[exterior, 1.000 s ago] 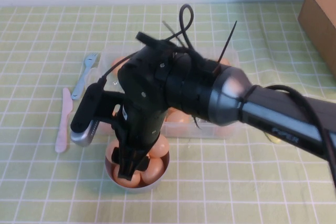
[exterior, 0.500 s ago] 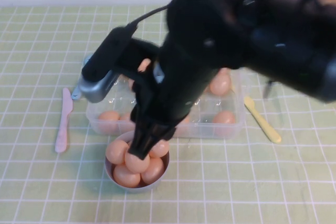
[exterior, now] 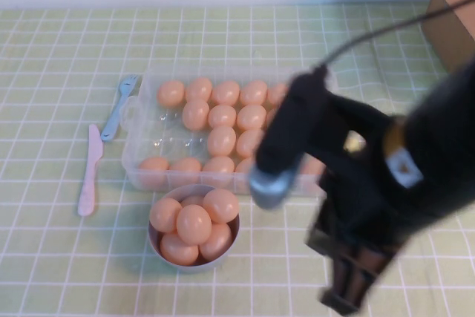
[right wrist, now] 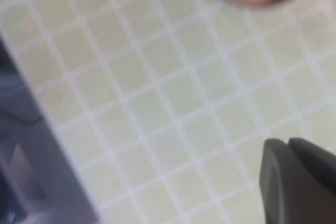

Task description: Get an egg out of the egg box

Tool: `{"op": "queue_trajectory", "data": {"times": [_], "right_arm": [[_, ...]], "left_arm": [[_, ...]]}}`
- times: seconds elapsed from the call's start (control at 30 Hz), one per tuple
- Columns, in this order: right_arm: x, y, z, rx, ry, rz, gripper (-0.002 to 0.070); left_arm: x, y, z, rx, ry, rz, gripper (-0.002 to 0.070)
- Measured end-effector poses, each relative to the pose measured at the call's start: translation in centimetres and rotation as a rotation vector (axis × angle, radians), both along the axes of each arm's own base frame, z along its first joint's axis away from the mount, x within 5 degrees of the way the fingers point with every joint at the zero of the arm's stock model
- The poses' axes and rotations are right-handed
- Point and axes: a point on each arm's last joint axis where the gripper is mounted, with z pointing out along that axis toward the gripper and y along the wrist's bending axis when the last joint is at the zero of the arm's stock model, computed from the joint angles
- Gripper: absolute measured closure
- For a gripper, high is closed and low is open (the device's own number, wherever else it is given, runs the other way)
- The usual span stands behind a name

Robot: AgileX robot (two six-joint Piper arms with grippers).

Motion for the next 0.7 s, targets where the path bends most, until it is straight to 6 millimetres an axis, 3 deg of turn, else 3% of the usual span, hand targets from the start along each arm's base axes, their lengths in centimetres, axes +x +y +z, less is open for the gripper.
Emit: {"op": "queue_trajectory", "data": {"times": [0.23, 0.53, 0.7], "right_arm": [[-3.5, -4.5, -1.6, -0.005, 0.045, 0.001, 0.0691], [-5.8, -7.8, -2.0, 0.028, 0.032, 0.005, 0.0691], [-6.7, -9.3, -3.2, 0.036, 0.009, -0.004, 0.0691]], "left_arm": [[0.0, 0.0, 0.0, 0.000, 0.000, 0.000, 0.0680], [0.0, 0.0, 0.0, 0.000, 0.000, 0.000, 0.0680], [0.0, 0.0, 0.0, -0.005, 0.000, 0.002, 0.0680]]}}
